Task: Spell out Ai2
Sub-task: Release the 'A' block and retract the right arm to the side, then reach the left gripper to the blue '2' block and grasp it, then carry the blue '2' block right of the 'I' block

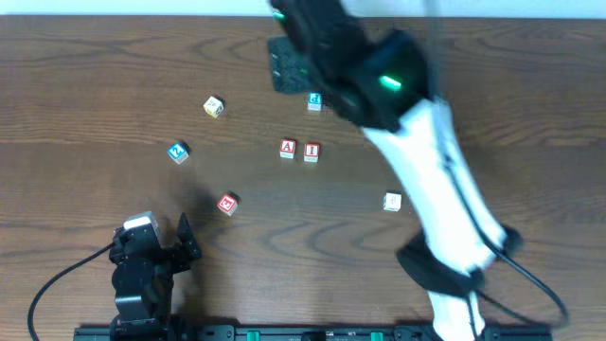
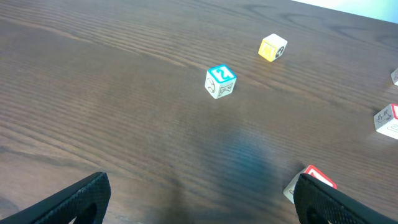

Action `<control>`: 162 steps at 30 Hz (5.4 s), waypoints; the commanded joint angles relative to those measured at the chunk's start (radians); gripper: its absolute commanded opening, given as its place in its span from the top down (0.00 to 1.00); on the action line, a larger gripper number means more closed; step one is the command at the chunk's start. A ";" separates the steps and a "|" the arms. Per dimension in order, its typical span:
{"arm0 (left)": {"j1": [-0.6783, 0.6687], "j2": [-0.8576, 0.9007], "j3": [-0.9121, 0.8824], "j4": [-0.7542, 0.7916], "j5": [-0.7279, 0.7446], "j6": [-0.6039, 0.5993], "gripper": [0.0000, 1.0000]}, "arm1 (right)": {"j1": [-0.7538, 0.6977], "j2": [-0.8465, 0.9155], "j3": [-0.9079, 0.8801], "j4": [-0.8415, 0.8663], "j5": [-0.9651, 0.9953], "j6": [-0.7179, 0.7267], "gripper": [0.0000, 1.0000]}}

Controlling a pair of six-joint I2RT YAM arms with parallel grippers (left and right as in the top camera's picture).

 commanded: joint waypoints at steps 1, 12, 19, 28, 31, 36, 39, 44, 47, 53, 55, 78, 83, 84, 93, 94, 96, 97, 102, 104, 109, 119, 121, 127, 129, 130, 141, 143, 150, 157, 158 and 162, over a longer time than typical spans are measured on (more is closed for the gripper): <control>-0.004 -0.006 -0.015 0.000 -0.003 0.010 0.05 | 0.016 -0.114 0.021 -0.103 -0.018 -0.039 0.25; -0.004 -0.006 -0.015 0.009 -0.012 0.010 0.05 | 0.016 -0.385 -0.198 -0.156 -0.026 -0.109 0.25; -0.004 -0.006 -0.015 0.032 0.134 -0.159 0.05 | 0.016 -0.594 -0.556 -0.153 0.008 -0.144 0.22; -0.004 -0.005 -0.012 0.114 0.438 -0.266 0.05 | -0.001 -1.137 -1.114 -0.043 0.049 -0.187 0.01; -0.004 0.017 0.036 0.090 0.467 -0.229 0.04 | -0.006 -1.208 -1.200 -0.043 -0.041 -0.127 0.01; -0.004 0.188 0.290 -0.059 0.280 -0.083 0.04 | -0.006 -1.211 -1.231 -0.063 -0.106 -0.097 0.01; -0.004 0.375 0.506 -0.184 0.101 -0.047 0.04 | -0.006 -1.189 -1.231 -0.040 -0.166 -0.092 0.01; -0.004 0.702 0.808 -0.360 -0.004 -0.028 0.05 | -0.006 -1.186 -1.231 0.021 -0.231 -0.090 0.01; -0.004 0.882 0.940 -0.441 -0.003 0.061 0.05 | -0.006 -1.188 -1.231 0.040 -0.251 -0.090 0.01; -0.003 1.249 1.120 -0.554 0.012 -0.108 0.05 | -0.006 -1.184 -1.231 0.073 -0.251 -0.089 0.01; -0.003 1.344 1.134 -0.521 0.051 -0.173 0.05 | -0.006 -1.184 -1.231 0.087 -0.251 -0.089 0.01; 0.000 1.814 1.135 -0.194 -0.048 -0.578 0.04 | -0.006 -1.176 -1.231 0.140 -0.174 0.053 0.01; -0.001 1.833 1.135 -0.200 -0.047 -0.696 0.05 | -0.006 -1.164 -1.231 0.140 -0.101 0.052 0.01; -0.001 1.835 1.135 -0.198 -0.047 -0.714 0.05 | -0.006 -1.161 -1.231 0.141 -0.086 0.052 0.01; -0.002 1.886 1.134 -0.132 0.014 -0.820 0.03 | -0.006 -1.108 -1.231 0.200 -0.014 0.023 0.01; -0.002 1.893 1.135 -0.127 0.021 -0.829 0.02 | -0.006 -1.101 -1.231 0.206 -0.014 0.016 0.01; -0.002 1.906 1.134 -0.120 0.023 -0.841 0.00 | -0.006 -1.088 -1.231 0.214 -0.014 0.014 0.01; -0.002 1.913 1.134 -0.111 0.023 -0.840 0.00 | -0.006 -1.085 -1.231 0.216 -0.014 0.014 0.01; -0.002 1.961 1.134 -0.082 0.084 -0.846 0.08 | -0.006 -1.067 -1.230 0.232 -0.014 0.014 0.01; -0.002 1.973 1.135 -0.076 0.084 -0.847 0.11 | -0.006 -1.067 -1.230 0.240 -0.014 0.014 0.01; -0.002 1.976 1.135 -0.055 0.083 -0.848 0.20 | -0.006 -1.067 -1.230 0.253 -0.014 0.014 0.01; -0.002 1.979 1.135 -0.055 0.076 -0.852 0.42 | -0.006 -1.067 -1.230 0.253 -0.014 0.014 0.01; -0.002 1.979 1.135 -0.055 0.073 -0.852 0.42 | -0.006 -1.066 -1.230 0.252 -0.014 0.013 0.01; -0.002 1.979 1.135 -0.062 0.072 -0.851 0.47 | -0.006 -1.066 -1.230 0.249 -0.014 0.014 0.01; -0.002 1.979 1.135 -0.067 0.072 -0.851 0.47 | -0.006 -1.066 -1.230 0.248 -0.014 0.014 0.01; -0.002 1.979 1.135 -0.069 0.072 -0.852 0.47 | -0.006 -1.066 -1.230 0.247 -0.014 0.014 0.01; -0.002 1.979 1.135 -0.078 0.051 -0.836 0.62 | -0.006 -1.066 -1.230 0.245 -0.001 0.014 0.01; -0.002 1.979 1.135 -0.079 0.045 -0.823 0.65 | -0.006 -1.066 -1.230 0.245 0.002 0.010 0.01; -0.002 1.979 1.135 -0.084 0.026 -0.799 0.77 | -0.006 -1.053 -1.230 0.247 0.004 -0.002 0.01; -0.002 1.971 1.141 -0.092 0.019 -0.760 0.92 | -0.006 -1.039 -1.230 0.259 0.005 -0.013 0.01; -0.003 1.971 1.148 -0.100 0.019 -0.752 0.94 | -0.006 -1.038 -1.230 0.268 0.005 -0.013 0.01; -0.016 1.970 1.206 -0.160 -0.015 -0.689 0.94 | -0.007 -1.040 -1.227 0.313 0.010 -0.045 0.01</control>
